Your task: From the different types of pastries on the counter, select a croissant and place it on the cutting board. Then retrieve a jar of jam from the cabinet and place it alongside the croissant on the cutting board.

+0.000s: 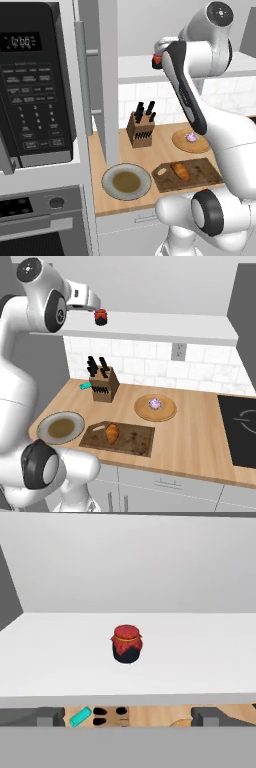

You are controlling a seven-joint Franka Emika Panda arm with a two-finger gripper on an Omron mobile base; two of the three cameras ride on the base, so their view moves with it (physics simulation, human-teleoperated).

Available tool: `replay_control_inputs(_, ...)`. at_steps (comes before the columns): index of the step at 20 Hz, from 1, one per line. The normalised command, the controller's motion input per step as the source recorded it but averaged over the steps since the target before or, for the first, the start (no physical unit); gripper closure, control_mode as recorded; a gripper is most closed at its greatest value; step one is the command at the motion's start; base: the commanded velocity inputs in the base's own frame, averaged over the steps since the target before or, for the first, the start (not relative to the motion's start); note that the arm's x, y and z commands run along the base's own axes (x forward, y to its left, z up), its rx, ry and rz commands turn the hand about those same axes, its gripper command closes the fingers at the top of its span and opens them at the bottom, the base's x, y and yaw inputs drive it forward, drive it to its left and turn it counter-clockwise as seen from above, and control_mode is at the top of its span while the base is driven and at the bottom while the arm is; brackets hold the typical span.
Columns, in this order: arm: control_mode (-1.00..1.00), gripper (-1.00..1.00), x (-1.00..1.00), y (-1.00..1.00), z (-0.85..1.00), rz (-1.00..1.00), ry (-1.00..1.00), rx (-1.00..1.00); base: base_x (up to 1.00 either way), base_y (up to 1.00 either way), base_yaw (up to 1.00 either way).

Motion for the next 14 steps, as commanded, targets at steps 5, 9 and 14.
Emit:
replay_control_inputs(5,-1.00,-1.00,0.48,0.06,0.00,0.00,0.00,0.00,0.00,0.00,0.00)
replay_control_inputs(9,-1.00,-1.00,0.33,0.04,0.00,0.00,0.00,0.00,0.00,0.00,0.00)
replay_control_inputs(14,-1.00,-1.00,0.50,0.00,-0.15,0.00,0.00,0.00,0.00,0.00,0.00)
